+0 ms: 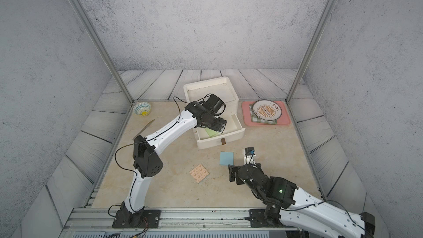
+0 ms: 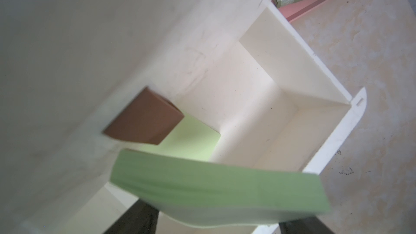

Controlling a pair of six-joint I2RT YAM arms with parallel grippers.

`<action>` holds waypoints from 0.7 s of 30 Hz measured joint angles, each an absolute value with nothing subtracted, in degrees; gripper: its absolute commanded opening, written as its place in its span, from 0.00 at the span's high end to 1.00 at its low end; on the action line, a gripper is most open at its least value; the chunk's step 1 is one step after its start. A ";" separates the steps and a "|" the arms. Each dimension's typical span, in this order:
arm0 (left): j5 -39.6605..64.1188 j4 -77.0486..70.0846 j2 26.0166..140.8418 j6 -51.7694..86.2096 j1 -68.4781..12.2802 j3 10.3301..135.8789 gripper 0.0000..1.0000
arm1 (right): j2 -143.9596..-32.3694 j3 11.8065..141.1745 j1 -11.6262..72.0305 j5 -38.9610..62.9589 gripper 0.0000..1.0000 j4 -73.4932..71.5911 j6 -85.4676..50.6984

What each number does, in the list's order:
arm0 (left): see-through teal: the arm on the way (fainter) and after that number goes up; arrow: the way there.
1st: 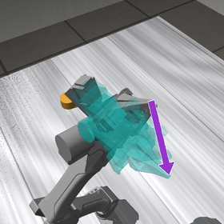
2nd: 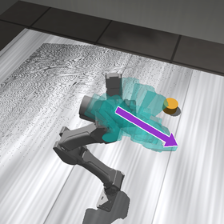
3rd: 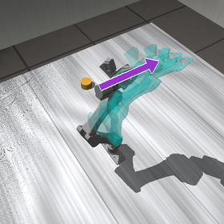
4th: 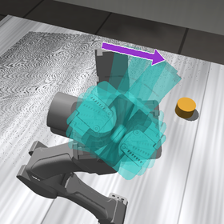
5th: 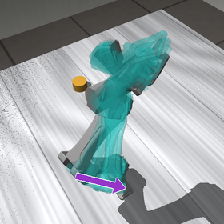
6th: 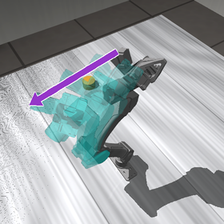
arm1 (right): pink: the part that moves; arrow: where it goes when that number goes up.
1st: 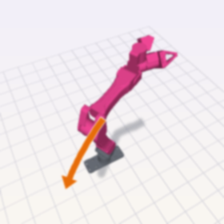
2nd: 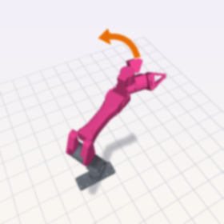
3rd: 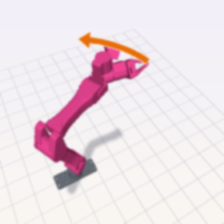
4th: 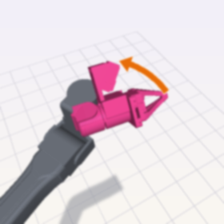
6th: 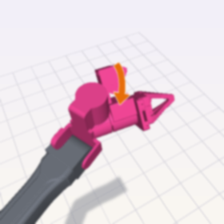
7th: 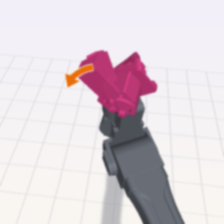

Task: Please put the sticky notes in the drawer by color
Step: Place the sticky notes in the drawer.

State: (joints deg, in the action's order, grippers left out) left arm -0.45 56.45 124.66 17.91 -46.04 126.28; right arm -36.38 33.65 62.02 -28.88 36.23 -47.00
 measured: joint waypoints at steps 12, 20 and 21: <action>-2.35 57.58 122.13 17.78 -46.15 125.73 0.02 | -39.79 33.67 60.86 -28.77 0.01 34.87 -46.28; -4.10 57.34 111.94 15.53 -43.18 133.01 0.01 | -50.35 34.74 46.72 -18.96 0.01 26.44 -42.30; -3.79 57.06 111.72 15.40 -41.91 135.13 0.01 | -52.03 35.40 45.32 -17.54 0.01 25.82 -41.69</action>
